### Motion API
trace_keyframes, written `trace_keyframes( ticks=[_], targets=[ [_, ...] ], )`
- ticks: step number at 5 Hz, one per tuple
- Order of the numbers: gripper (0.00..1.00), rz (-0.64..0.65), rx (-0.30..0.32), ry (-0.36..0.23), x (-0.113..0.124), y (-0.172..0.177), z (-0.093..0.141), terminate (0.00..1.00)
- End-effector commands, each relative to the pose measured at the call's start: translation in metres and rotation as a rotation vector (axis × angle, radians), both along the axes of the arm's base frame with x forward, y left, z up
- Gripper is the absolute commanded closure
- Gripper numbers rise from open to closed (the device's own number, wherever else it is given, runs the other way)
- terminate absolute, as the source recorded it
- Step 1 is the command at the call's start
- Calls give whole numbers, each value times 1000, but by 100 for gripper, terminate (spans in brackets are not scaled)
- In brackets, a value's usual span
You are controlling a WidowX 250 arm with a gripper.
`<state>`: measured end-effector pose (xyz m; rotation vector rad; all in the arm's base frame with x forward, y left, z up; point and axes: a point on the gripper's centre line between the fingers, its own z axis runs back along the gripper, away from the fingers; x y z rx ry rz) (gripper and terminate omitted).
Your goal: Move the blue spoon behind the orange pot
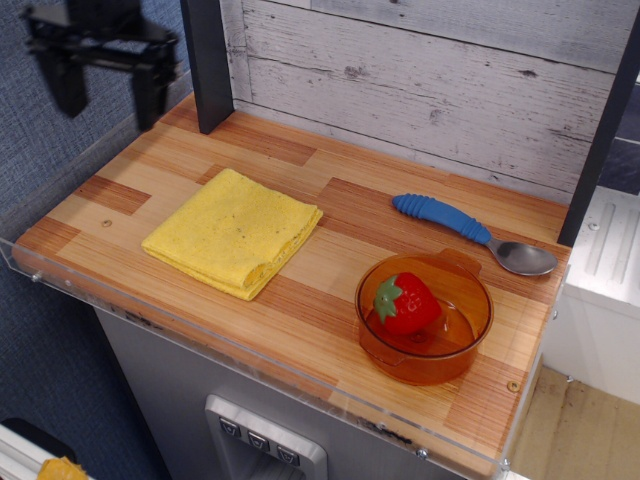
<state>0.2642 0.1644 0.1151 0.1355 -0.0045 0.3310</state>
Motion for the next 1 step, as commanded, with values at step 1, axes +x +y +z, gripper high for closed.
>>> trace_keyframes(
  ticks=[1],
  targets=[
    [0, -2, 14, -28, 13, 7, 14, 100]
  ],
)
